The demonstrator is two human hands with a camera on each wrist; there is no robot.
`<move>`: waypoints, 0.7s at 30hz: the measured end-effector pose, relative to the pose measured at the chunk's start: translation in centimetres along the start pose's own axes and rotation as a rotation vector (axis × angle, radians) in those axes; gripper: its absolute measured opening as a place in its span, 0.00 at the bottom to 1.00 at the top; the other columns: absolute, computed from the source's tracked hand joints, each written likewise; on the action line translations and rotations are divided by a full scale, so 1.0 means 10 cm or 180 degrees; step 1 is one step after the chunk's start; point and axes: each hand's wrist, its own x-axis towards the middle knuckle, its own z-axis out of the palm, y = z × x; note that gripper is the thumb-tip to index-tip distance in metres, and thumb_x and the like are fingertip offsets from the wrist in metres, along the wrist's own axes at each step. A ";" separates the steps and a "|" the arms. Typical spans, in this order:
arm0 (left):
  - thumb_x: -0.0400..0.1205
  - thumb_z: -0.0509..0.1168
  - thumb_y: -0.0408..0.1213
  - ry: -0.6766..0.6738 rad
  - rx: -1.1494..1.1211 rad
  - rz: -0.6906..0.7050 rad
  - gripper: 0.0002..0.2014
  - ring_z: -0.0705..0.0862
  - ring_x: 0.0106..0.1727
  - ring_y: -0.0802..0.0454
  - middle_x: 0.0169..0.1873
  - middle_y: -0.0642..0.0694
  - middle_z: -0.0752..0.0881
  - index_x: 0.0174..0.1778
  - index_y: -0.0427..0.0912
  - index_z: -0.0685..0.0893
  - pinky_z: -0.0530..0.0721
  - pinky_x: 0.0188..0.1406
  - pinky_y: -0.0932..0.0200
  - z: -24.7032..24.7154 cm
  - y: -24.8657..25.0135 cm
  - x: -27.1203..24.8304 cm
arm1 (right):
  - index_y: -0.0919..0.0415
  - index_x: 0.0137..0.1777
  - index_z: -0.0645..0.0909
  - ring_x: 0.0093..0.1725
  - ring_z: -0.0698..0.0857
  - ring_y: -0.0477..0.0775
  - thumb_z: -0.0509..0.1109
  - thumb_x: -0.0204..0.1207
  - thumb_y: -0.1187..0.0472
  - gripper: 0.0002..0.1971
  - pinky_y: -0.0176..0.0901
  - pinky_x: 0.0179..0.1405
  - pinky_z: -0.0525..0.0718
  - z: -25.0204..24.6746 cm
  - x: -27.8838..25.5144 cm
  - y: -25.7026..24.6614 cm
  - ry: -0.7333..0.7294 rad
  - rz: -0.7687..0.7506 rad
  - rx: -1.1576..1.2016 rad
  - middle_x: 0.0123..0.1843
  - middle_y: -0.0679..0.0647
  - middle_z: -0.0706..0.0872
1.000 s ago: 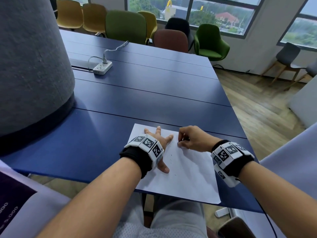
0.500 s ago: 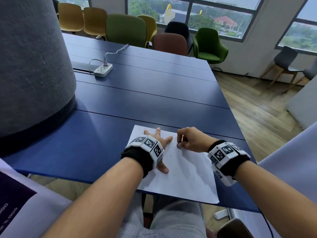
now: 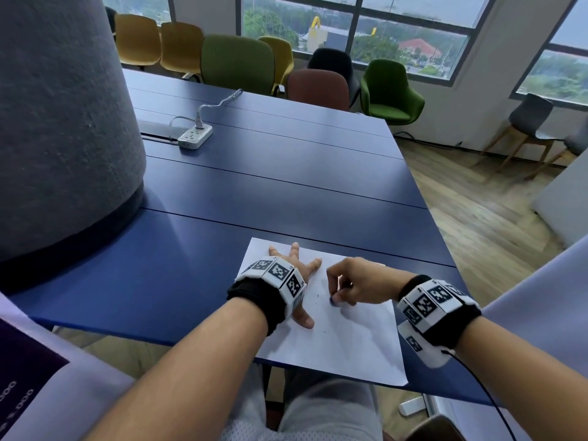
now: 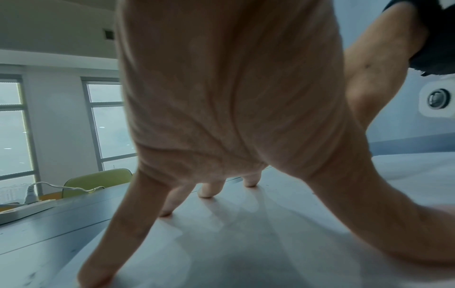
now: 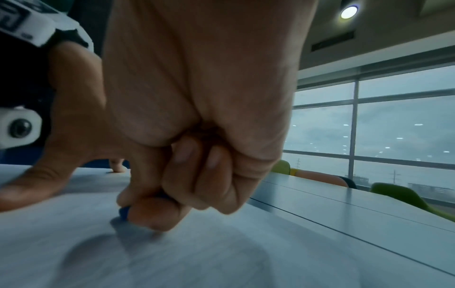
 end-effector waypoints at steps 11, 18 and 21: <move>0.61 0.80 0.65 0.0018 0.0031 0.0010 0.67 0.39 0.81 0.20 0.85 0.42 0.32 0.84 0.65 0.36 0.63 0.75 0.23 0.01 -0.01 0.02 | 0.56 0.41 0.80 0.32 0.83 0.46 0.75 0.73 0.58 0.06 0.43 0.39 0.83 -0.06 0.07 -0.07 -0.0166 0.0034 -0.0160 0.38 0.53 0.91; 0.61 0.80 0.64 0.0063 -0.0026 0.0064 0.66 0.38 0.81 0.20 0.85 0.42 0.34 0.84 0.67 0.38 0.63 0.75 0.24 0.02 -0.02 0.01 | 0.54 0.41 0.80 0.30 0.79 0.41 0.76 0.72 0.60 0.06 0.35 0.34 0.78 0.02 0.11 -0.06 0.0265 -0.0241 -0.0082 0.34 0.45 0.83; 0.61 0.80 0.64 0.0068 -0.0007 0.0076 0.65 0.39 0.81 0.19 0.85 0.41 0.34 0.84 0.68 0.39 0.63 0.75 0.24 0.01 -0.02 0.01 | 0.49 0.37 0.79 0.33 0.82 0.44 0.77 0.71 0.59 0.09 0.43 0.42 0.83 -0.04 0.14 -0.09 0.0153 -0.0174 -0.0162 0.35 0.48 0.86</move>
